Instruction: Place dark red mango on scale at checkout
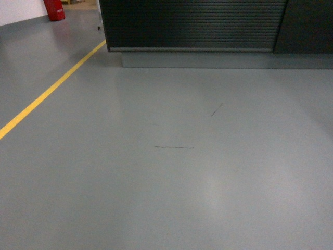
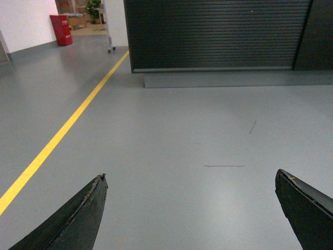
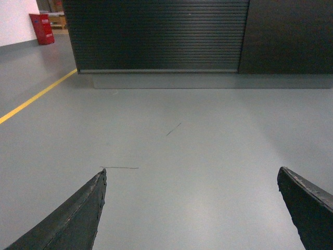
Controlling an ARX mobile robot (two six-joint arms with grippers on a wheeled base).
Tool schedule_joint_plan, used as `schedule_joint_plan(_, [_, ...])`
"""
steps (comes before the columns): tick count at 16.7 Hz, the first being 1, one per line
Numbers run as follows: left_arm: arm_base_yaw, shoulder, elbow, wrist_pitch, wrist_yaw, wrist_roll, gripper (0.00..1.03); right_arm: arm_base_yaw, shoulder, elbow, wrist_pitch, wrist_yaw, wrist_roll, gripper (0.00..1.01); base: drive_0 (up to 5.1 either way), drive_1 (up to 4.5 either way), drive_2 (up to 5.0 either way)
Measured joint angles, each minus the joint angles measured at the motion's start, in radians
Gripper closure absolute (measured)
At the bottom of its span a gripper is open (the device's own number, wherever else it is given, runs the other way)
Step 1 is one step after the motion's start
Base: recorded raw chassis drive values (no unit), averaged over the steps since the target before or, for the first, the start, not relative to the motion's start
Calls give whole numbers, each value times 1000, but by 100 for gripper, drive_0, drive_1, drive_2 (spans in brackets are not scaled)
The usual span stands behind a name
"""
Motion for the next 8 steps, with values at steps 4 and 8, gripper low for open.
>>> schedule_joint_plan(4, [0,0,0,0,0,0,5,0,0,0,0,0,0,3,0,0,0])
schedule_joint_plan(8, [0,0,0,0,0,0,5,0,0,0,0,0,0,3,0,0,0])
